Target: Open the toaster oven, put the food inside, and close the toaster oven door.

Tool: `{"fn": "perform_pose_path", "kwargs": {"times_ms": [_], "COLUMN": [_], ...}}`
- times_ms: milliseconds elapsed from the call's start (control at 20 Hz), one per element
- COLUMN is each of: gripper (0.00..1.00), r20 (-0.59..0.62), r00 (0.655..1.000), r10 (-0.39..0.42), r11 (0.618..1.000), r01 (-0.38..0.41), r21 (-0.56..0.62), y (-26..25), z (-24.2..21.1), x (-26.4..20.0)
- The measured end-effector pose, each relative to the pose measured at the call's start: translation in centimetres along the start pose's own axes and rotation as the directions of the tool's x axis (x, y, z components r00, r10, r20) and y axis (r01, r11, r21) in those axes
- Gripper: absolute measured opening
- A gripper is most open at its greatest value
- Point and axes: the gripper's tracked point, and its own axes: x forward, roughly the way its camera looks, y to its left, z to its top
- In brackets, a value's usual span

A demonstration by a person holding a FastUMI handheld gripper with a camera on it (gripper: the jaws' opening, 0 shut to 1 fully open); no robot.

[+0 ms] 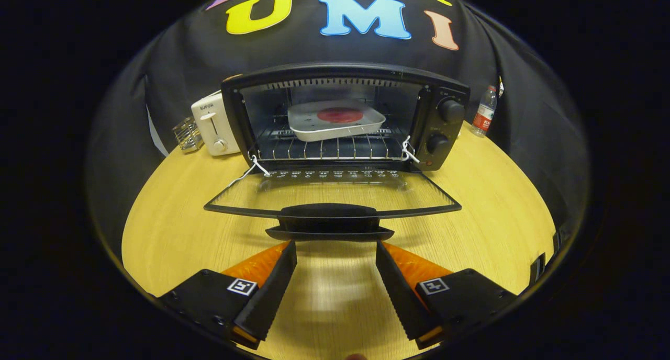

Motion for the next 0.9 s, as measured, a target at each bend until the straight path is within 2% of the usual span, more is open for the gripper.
{"fn": "perform_pose_path", "kwargs": {"times_ms": [600,900], "gripper": [0.97,0.98], "r20": [0.164,0.198], "r00": [0.986,0.980], "r10": [-0.019,-0.025], "r11": [0.998,0.999], "r01": [0.027,0.033], "r21": [-0.051,-0.040], "y": [0.0,-0.2], "z": [5.1,7.1], "x": [-2.7,-3.0]}}
